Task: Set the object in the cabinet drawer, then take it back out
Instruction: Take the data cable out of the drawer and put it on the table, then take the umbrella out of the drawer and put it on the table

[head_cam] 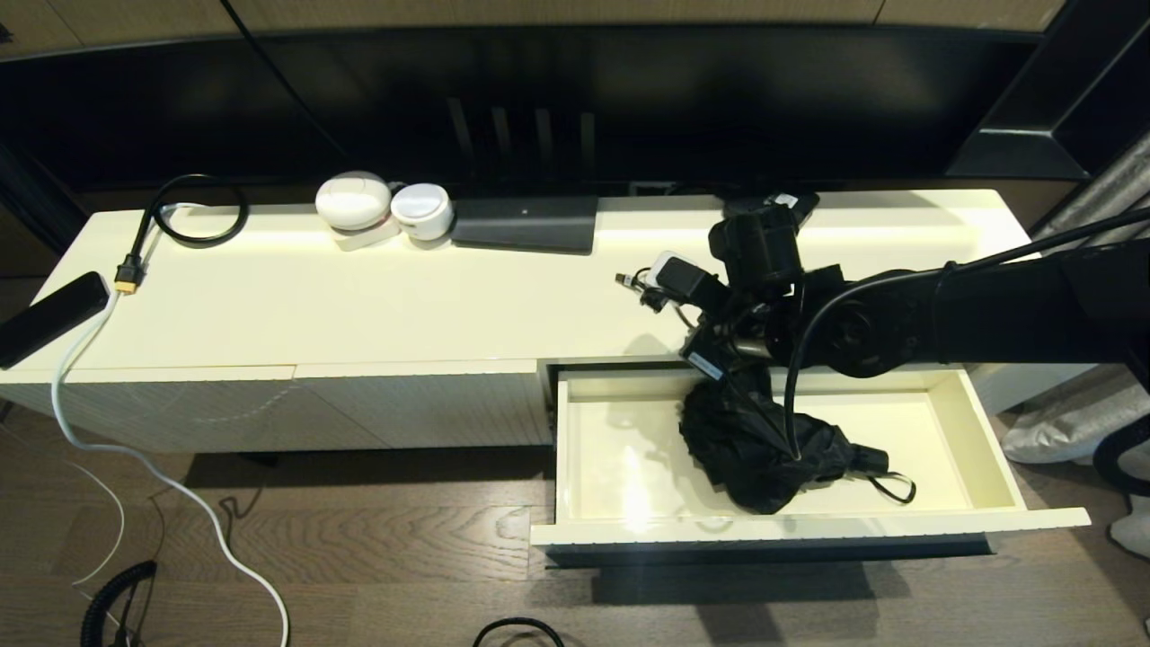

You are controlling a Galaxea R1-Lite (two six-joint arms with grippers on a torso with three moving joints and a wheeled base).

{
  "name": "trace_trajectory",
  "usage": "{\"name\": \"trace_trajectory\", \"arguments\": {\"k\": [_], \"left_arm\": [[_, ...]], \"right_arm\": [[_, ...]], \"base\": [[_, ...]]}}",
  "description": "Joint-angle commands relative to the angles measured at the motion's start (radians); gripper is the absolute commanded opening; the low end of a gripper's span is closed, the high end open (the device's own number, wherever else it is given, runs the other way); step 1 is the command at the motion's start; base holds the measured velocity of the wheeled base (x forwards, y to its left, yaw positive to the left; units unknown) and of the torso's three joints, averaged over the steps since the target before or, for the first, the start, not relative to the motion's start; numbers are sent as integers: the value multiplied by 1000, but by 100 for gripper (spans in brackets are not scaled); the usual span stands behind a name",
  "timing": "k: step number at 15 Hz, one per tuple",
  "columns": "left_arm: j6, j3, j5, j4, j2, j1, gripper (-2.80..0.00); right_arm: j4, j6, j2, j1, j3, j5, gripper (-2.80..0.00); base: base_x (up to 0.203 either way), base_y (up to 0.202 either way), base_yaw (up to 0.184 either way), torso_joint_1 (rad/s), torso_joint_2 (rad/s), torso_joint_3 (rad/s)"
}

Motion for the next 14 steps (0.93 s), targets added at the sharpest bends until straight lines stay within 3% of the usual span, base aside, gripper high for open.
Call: {"name": "trace_trajectory", "arguments": {"k": [1, 7, 11, 14], "left_arm": [[-1, 0, 0, 0, 0, 0, -280], [-1, 0, 0, 0, 0, 0, -280], [-1, 0, 0, 0, 0, 1, -280], [-1, 0, 0, 0, 0, 1, -280]], "right_arm": [[-11, -7, 1, 2, -3, -4, 0], [-4, -1, -120, 2, 77, -2, 0], [11, -9, -349, 3, 376, 13, 0], [30, -94, -534, -8, 645, 110, 0]], "base": [[0, 0, 0, 0, 0, 0], [0, 0, 0, 0, 0, 0], [0, 0, 0, 0, 0, 0], [0, 0, 0, 0, 0, 0]]}}
